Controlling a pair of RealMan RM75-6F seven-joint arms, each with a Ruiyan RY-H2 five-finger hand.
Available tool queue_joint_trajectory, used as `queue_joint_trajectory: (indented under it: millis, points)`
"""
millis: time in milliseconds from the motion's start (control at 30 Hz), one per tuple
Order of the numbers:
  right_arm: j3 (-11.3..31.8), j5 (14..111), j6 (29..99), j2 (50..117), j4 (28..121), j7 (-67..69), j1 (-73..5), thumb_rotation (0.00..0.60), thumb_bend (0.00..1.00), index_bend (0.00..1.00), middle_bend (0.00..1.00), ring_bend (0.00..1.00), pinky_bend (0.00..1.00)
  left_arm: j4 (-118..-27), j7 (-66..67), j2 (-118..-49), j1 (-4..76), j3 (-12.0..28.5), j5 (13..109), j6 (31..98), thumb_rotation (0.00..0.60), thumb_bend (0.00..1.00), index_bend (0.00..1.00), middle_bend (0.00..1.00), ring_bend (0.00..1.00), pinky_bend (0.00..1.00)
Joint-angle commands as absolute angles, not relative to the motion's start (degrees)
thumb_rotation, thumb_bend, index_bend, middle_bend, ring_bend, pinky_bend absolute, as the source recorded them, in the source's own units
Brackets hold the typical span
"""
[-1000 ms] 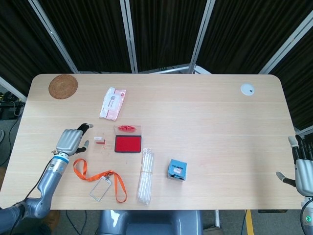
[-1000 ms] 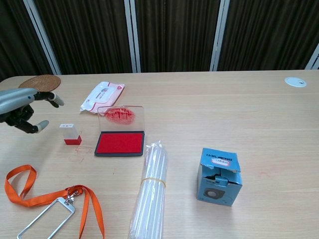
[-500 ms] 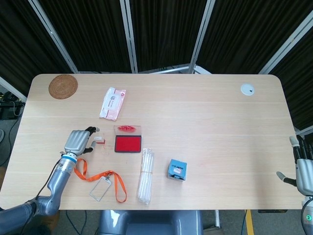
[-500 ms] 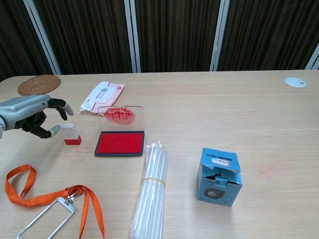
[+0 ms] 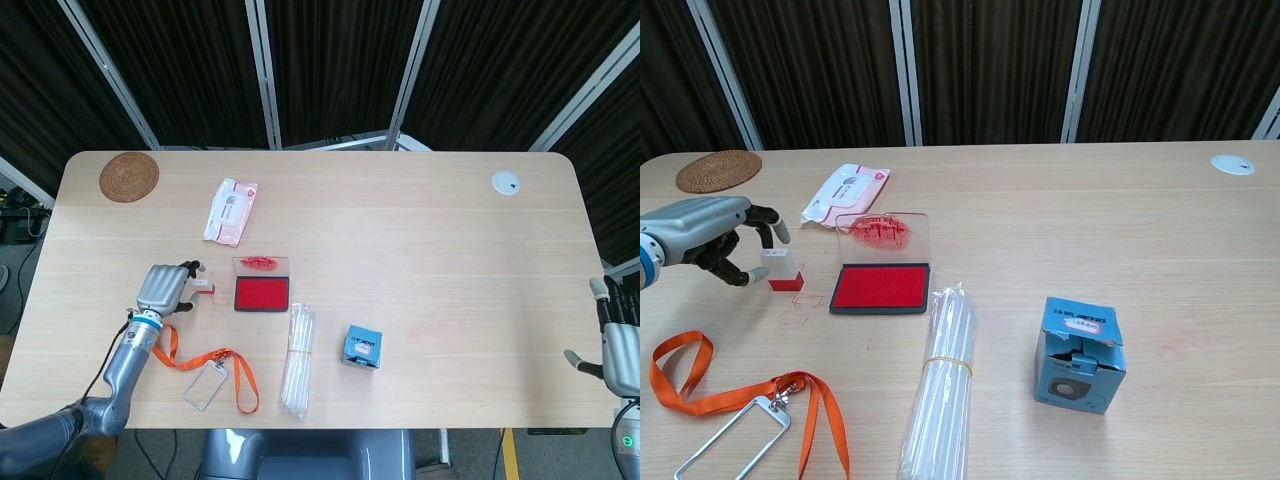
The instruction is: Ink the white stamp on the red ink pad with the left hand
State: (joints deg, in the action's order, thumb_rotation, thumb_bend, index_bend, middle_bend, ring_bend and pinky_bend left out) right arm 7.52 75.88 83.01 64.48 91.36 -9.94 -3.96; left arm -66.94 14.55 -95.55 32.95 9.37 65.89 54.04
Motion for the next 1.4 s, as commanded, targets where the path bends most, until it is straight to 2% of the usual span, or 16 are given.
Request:
queue_joint_trajectory:
  millis: [33, 533, 1000, 1233, 1400]
  points:
    - [7.6, 75.7, 82.8, 64.6, 91.3, -9.9, -4.0, 0.600, 0.00, 0.00, 0.00, 0.00, 0.00, -66.1, 14.4, -96.1, 33.3, 9.3, 65.7, 53.7, 0.600, 0.33, 0.31, 0.38, 0.80, 0.78]
    - [8.0, 74.4, 81.7, 64.7, 90.3, -8.4, -4.4, 0.600, 0.00, 0.00, 0.00, 0.00, 0.00, -63.3, 15.1, -98.5, 34.1, 9.2, 65.5, 53.9, 0.600, 0.33, 0.38, 0.42, 0.80, 0.78]
    - [8.1, 73.7, 81.3, 64.8, 90.1, -8.3, -4.6, 0.600, 0.00, 0.00, 0.00, 0.00, 0.00, -63.3, 14.0, -97.9, 34.2, 9.5, 65.5, 54.0, 0.600, 0.37, 0.52, 0.48, 0.80, 0.78]
    - [8.1, 73.5, 81.3, 64.8, 90.2, -8.5, -4.6, 0.600, 0.00, 0.00, 0.00, 0.00, 0.00, -65.3, 13.1, -96.4, 34.2, 9.8, 66.0, 54.5, 0.600, 0.41, 0.56, 0.51, 0.80, 0.78]
    - [8.2, 73.4, 81.4, 64.6, 90.3, -8.2, -4.6, 0.600, 0.00, 0.00, 0.00, 0.00, 0.00, -70.6, 12.5, -93.1, 34.6, 10.4, 66.6, 54.4, 0.600, 0.41, 0.57, 0.51, 0.80, 0.78]
